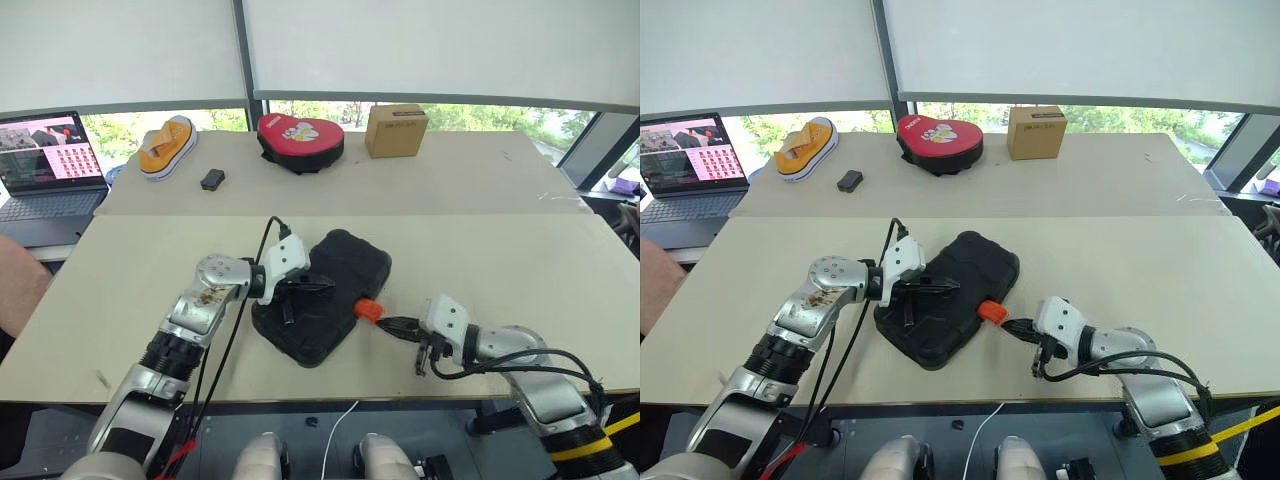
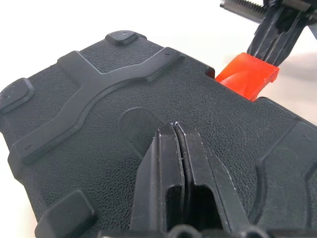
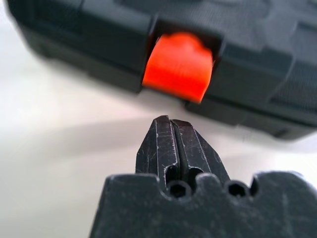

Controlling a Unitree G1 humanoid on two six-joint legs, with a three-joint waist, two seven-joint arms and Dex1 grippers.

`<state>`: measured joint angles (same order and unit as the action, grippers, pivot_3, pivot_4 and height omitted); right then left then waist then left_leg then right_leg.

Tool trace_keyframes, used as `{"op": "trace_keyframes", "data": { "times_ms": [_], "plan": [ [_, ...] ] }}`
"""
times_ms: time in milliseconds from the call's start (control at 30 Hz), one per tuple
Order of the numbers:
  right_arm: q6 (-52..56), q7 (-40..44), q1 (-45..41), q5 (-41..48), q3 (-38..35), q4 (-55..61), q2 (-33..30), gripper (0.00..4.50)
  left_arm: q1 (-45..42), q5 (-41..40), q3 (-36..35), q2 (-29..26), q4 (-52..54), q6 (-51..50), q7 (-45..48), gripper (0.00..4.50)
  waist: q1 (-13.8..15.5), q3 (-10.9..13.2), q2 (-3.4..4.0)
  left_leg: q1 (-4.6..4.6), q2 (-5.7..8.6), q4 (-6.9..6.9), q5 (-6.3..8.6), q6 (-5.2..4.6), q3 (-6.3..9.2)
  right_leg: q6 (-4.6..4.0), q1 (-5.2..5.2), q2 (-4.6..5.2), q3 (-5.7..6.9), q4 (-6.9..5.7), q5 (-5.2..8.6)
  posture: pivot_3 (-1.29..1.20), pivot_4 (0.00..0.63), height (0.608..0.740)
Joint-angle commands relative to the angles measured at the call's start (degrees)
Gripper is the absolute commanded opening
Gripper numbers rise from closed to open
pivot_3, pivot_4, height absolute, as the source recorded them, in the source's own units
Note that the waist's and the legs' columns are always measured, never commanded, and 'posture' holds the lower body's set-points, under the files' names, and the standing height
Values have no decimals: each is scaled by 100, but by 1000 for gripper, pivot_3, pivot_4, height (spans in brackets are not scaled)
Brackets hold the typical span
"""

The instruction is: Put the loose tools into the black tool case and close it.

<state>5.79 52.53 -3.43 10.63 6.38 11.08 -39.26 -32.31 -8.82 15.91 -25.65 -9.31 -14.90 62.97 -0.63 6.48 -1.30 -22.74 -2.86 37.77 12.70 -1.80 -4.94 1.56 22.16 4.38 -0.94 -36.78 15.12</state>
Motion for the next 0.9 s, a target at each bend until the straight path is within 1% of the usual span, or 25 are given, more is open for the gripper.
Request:
{"op": "trace_keyframes", "data": {
  "times_ms": [33,100,300,500,800,900],
  "plan": [
    [240,64,-2,515,-499,625,-135,0,462,302,314,-184,-449,-330,20,105,-10,-2,4,1,0,0,0,0,0,0,0,0,-1,0,0,0,150,740],
    [356,63,-15,577,-469,751,-119,0,476,313,335,-156,-468,-319,10,105,-10,-11,3,3,-1,-4,1,0,0,-1,0,-1,-3,0,1,0,150,740],
    [415,-67,-167,411,-256,627,79,0,451,322,371,-111,-501,-321,6,105,-5,-25,-2,7,-2,-5,8,-6,0,-6,-2,0,-3,1,8,0,150,740],
    [250,-78,-252,198,-20,406,225,0,408,329,352,-119,-567,-287,14,105,-7,-28,-3,8,-3,-5,8,-6,1,-11,-1,0,-2,1,11,0,150,740],
    [128,-117,-353,69,22,212,400,0,416,323,331,-121,-565,-294,-10,105,-4,-28,-1,8,-4,-5,9,-6,2,-12,0,0,-3,1,14,0,150,740],
    [274,32,-154,225,-137,494,228,0,430,313,320,-119,-537,-312,-27,105,-4,-28,-1,7,-3,-6,9,-6,2,-12,1,1,-3,1,14,0,150,740]
  ]
}}
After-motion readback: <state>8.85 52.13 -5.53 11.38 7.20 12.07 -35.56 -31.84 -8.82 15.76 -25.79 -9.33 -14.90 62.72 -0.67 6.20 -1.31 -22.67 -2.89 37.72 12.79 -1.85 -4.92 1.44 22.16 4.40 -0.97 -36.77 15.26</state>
